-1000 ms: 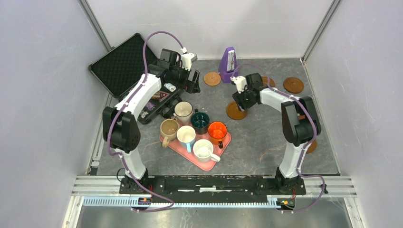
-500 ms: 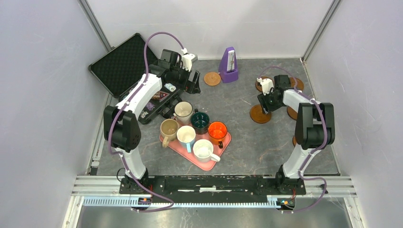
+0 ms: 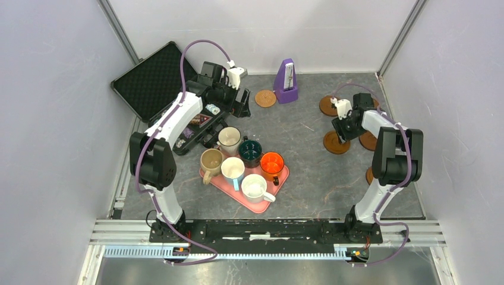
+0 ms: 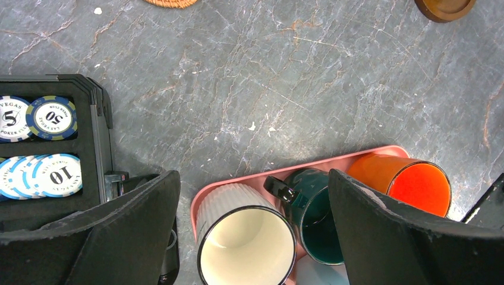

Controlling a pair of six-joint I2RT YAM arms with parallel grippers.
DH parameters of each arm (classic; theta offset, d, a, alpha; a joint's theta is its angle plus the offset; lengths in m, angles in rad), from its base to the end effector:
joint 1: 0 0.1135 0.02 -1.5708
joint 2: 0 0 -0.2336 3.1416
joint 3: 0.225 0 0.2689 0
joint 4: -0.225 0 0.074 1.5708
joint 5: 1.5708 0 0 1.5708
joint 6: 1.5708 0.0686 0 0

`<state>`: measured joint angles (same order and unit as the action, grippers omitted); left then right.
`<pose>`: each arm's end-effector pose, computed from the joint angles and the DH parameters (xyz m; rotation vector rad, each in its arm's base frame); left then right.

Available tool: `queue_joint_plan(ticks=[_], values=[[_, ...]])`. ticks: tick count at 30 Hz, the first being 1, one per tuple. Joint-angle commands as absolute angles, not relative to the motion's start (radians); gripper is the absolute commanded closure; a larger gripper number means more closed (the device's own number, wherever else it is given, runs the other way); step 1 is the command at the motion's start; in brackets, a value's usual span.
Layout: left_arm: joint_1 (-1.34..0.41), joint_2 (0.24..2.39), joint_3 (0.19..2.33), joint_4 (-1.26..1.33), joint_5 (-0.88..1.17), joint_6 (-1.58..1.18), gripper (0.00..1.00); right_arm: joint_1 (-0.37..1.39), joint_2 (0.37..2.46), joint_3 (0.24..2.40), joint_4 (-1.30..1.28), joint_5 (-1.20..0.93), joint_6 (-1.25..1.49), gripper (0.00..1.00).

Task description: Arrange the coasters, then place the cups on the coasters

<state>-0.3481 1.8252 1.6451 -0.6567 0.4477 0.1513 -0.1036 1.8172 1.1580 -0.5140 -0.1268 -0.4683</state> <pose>0.4020 -0.1775 0.2508 0.7910 2.2575 -0.6299 0.3748 -0.0303 0.0960 -0.5284 2.6736 0.0111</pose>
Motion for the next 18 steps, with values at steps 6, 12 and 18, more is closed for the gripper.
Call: queue_joint_plan(ticks=[6, 12, 18], values=[[-0.342, 1.835, 1.673, -0.644, 0.459, 0.181, 0.00, -0.138, 1.850, 1.225, -0.538, -0.099, -0.483, 0.44], [-0.343, 1.855, 1.695, -0.642, 0.435, 0.183, 0.00, -0.138, 1.843, 1.255, -0.545, -0.154, -0.466, 0.37], [-0.345, 1.955, 1.799, -0.597, 0.285, 0.115, 0.00, -0.138, 1.817, 1.312, -0.560, -0.253, -0.427, 0.26]])
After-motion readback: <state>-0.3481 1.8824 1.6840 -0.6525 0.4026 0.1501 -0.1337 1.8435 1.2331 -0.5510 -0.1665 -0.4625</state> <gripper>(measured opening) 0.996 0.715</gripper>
